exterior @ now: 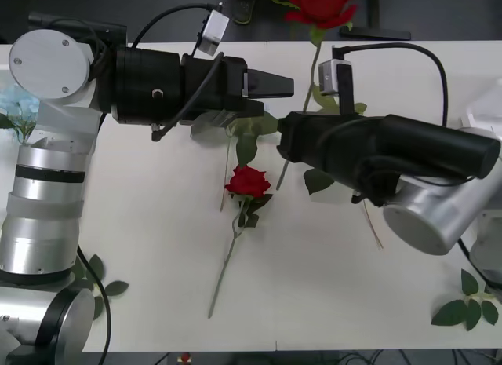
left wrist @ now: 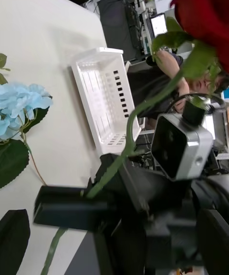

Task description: Place the red flowers into the right box and the blue flowers into the left box. If a person shows an open palm, hand one flower to the person first, then continue sorting.

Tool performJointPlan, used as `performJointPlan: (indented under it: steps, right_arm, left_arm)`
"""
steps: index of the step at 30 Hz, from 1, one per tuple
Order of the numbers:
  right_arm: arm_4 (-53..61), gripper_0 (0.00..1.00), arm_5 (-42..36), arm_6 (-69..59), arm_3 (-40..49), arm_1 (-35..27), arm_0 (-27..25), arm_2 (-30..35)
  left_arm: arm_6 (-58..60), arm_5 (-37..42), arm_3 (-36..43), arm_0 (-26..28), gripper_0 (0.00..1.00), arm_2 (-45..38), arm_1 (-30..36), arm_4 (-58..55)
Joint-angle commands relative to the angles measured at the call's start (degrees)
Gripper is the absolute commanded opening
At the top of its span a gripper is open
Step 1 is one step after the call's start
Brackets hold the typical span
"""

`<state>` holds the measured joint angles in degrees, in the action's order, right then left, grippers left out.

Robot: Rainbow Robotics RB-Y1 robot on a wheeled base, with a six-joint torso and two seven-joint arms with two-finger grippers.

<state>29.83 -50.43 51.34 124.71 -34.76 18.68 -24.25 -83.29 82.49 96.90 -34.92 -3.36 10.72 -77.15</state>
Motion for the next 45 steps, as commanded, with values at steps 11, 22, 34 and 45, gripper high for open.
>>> performJointPlan:
  steps: [11,22,34,45]
  right_arm:
    - [28.4,0.00,-27.6,0.0,6.2,-14.1,0.4,26.9]
    - [36.1,0.00,-52.7,13.5,-6.8,-21.9,0.4,44.6]
    - [17.6,0.00,-46.1,39.3,-34.4,-23.2,0.4,46.0]
    - [10.1,0.00,-26.2,50.1,-51.9,-22.5,0.3,38.1]
  left_arm:
    - [0.9,6.4,0.7,-4.5,1.00,-5.6,-2.6,14.6]
    - [6.8,9.8,0.5,-4.5,1.00,-3.1,-2.6,41.5]
    - [18.2,7.2,-2.2,-4.6,1.00,8.9,-2.6,58.8]
    - [19.6,-5.8,-16.4,-7.3,1.00,15.6,-2.6,64.4]
